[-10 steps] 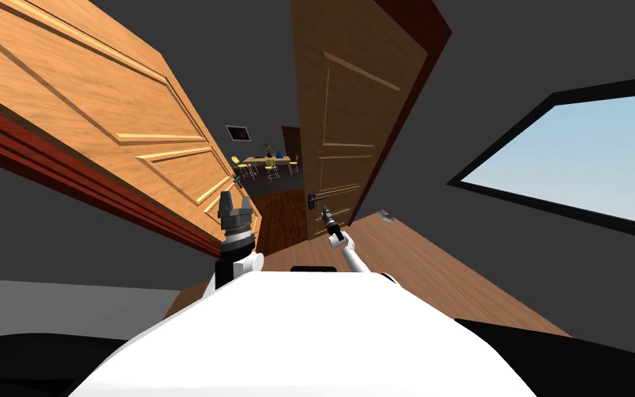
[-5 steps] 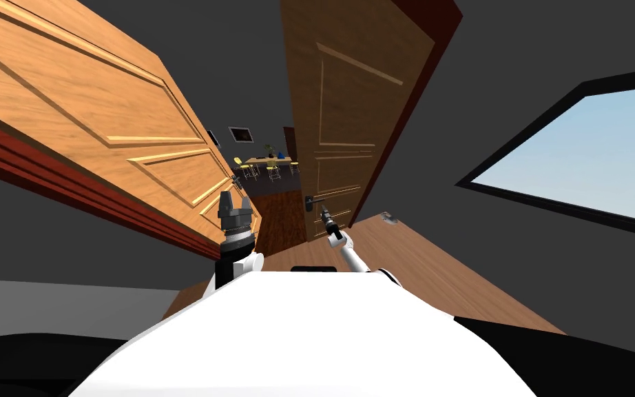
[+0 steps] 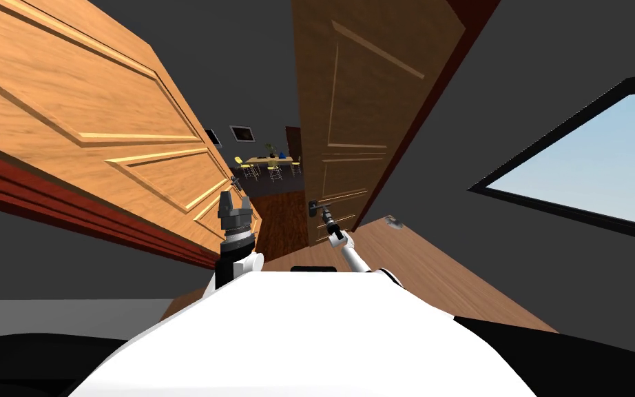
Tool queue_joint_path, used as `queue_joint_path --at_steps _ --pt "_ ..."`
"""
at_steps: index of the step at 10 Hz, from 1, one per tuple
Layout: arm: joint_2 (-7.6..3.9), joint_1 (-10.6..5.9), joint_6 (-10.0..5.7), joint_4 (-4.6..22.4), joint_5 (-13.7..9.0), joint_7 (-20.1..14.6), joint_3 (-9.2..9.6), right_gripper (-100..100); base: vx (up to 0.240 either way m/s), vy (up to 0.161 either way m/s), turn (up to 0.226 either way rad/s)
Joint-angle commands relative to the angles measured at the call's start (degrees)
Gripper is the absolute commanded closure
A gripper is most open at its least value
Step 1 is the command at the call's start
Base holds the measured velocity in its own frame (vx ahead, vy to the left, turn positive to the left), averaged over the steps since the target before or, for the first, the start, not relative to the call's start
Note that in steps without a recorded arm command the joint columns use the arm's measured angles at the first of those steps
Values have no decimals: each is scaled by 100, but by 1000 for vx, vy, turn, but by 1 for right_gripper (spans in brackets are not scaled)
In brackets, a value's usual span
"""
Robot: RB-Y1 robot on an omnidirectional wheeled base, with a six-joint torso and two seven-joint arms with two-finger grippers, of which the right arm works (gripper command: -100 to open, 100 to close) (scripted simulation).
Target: Push the door open
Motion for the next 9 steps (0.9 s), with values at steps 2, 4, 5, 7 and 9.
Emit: queue_joint_path --at_steps 2,4,5,7,9 --pt "68 -24 -15 50 -10 19 -43 -100 193 75 21" --pt "99 -28 -15 57 -11 23 -51 -100 151 30 16" --pt "99 -28 -15 57 -11 23 -51 100 -13 -1 -7" --pt "99 -28 -15 57 -11 23 -51 100 -19 -7 10" --pt "99 -28 -15 57 -11 23 -51 100 0 0 0"
